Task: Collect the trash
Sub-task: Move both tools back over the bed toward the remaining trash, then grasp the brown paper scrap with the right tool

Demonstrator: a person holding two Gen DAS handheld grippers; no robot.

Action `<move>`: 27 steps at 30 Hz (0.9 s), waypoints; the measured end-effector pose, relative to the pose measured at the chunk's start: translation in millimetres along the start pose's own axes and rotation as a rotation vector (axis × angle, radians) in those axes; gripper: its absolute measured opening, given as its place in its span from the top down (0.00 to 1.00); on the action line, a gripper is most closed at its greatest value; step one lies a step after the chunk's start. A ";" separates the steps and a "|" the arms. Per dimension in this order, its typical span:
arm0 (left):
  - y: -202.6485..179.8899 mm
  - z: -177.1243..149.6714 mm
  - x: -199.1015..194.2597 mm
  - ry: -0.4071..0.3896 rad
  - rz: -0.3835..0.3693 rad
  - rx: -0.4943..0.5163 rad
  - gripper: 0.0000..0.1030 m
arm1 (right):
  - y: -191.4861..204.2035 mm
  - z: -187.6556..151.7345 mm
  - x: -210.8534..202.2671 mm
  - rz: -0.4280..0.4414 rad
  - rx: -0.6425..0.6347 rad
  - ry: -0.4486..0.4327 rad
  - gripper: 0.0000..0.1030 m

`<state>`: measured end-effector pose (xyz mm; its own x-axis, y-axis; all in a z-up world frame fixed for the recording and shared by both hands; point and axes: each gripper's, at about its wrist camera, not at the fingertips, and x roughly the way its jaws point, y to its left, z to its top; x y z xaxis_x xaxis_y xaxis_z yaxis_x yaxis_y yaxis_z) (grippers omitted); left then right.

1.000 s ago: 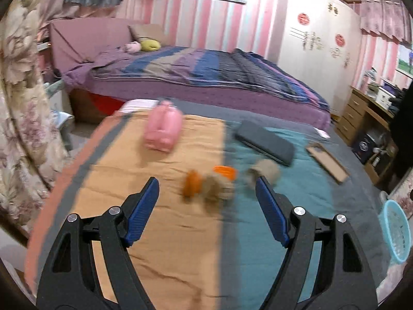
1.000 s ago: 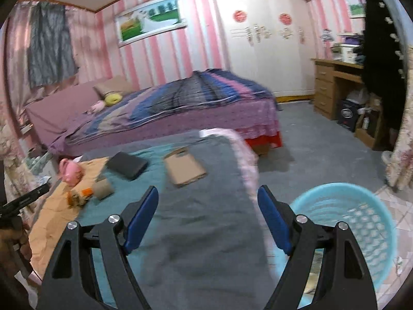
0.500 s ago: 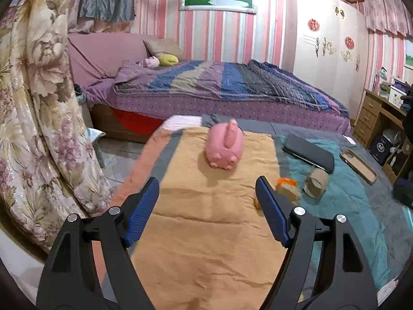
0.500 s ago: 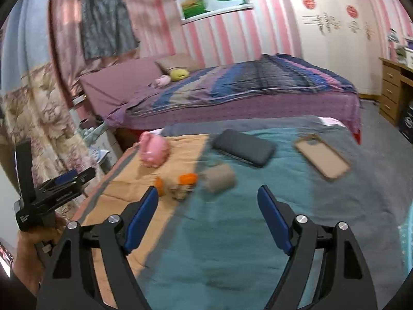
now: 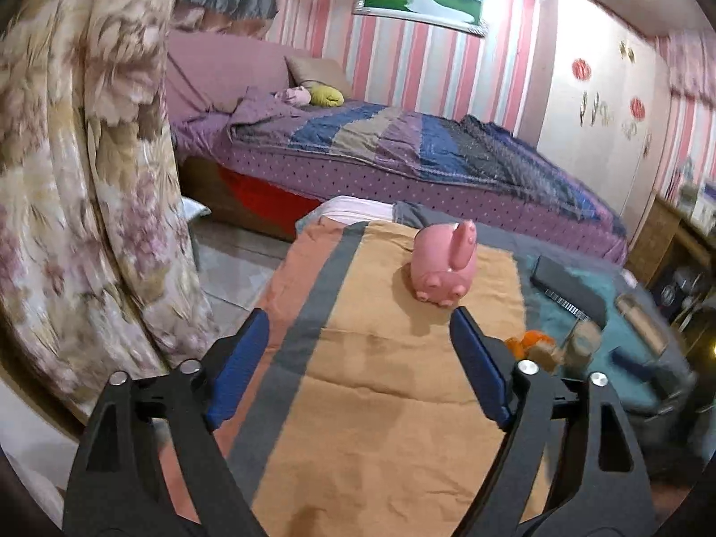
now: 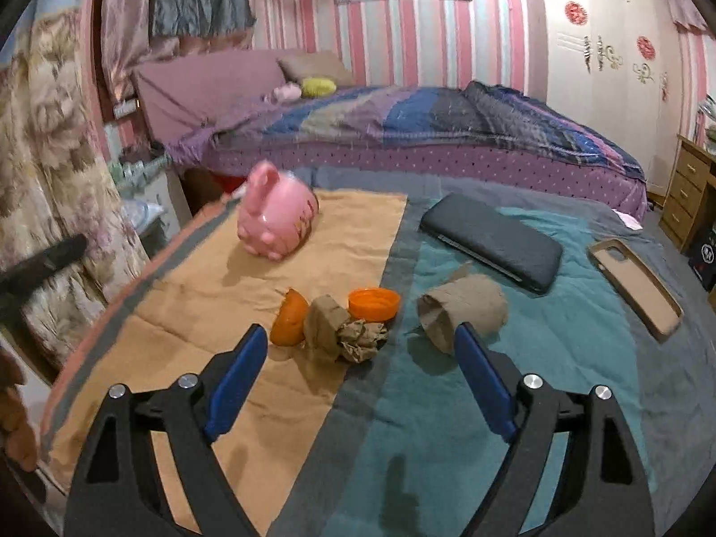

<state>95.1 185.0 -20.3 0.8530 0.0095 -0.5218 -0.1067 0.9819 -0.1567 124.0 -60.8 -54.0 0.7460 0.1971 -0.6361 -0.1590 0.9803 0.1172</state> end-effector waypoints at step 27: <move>-87.2 -20.1 40.5 0.104 -0.025 0.168 0.11 | -69.2 7.4 -50.1 0.028 0.007 -0.095 0.62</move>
<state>128.8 95.9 -44.6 0.7961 -0.0268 -0.6046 0.0081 0.9994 -0.0336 102.4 -138.5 -24.7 0.7995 0.2245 -0.5571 -0.1764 0.9744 0.1394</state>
